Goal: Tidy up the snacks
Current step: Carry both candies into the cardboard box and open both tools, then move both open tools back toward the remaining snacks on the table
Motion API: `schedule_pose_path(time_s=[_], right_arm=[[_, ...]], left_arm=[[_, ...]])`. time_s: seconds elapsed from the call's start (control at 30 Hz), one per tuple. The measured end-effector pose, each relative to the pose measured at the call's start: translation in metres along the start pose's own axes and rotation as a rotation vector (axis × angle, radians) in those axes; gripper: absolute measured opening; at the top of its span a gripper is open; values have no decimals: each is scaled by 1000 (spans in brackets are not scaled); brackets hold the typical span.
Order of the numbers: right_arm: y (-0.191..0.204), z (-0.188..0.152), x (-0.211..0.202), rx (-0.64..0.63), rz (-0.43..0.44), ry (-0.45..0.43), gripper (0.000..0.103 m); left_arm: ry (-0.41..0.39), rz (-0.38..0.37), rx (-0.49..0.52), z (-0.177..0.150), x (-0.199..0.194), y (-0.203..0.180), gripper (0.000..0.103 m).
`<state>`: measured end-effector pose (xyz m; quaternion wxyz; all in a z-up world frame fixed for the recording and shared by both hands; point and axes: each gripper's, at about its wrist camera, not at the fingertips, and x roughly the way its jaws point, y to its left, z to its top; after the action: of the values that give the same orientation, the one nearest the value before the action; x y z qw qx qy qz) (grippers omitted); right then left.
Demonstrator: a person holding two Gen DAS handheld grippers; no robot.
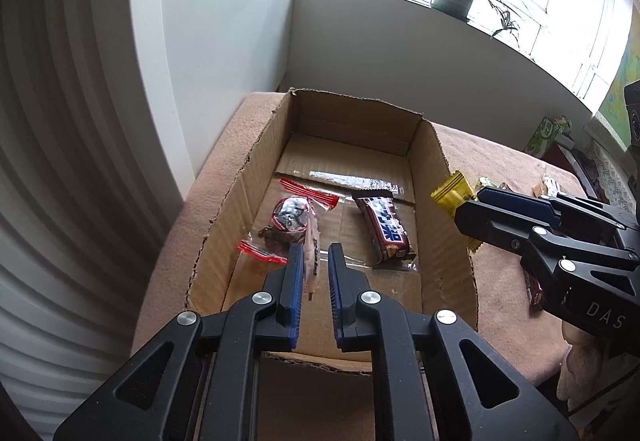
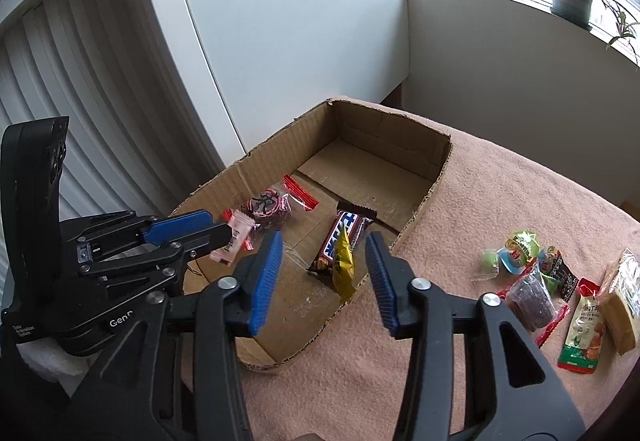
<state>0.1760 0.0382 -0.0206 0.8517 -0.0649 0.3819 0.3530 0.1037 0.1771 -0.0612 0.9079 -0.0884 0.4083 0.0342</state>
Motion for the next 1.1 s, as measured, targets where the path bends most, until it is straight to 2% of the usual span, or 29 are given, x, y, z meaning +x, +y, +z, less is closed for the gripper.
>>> schedule_pose_path(time_s=[0.03, 0.13, 0.2, 0.27, 0.57, 0.67, 0.9, 1.1], right_arm=[[-1, 0, -2, 3, -2, -8, 72], [-6, 0, -9, 25, 0, -18, 74], [-11, -1, -15, 38, -7, -34, 85], [-16, -3, -21, 47, -21, -49, 93], [-52, -21, -48, 83, -74, -43, 93], [-72, -32, -57, 111, -97, -35, 93], [-125, -73, -81, 176, -188, -8, 94], [-177, -101, -94, 270, -226, 25, 94]], left_arm=[[-2, 8, -3, 0, -1, 0, 36], [-22, 26, -1, 0, -5, 1, 47], [-28, 28, -10, -1, -8, 3, 57], [-35, 26, -13, -1, -10, 3, 58], [-55, -3, 11, -2, -21, -17, 59], [-55, -22, 24, -4, -23, -28, 66], [-52, -60, 78, -9, -24, -64, 66], [-29, -116, 117, -17, -18, -97, 66]])
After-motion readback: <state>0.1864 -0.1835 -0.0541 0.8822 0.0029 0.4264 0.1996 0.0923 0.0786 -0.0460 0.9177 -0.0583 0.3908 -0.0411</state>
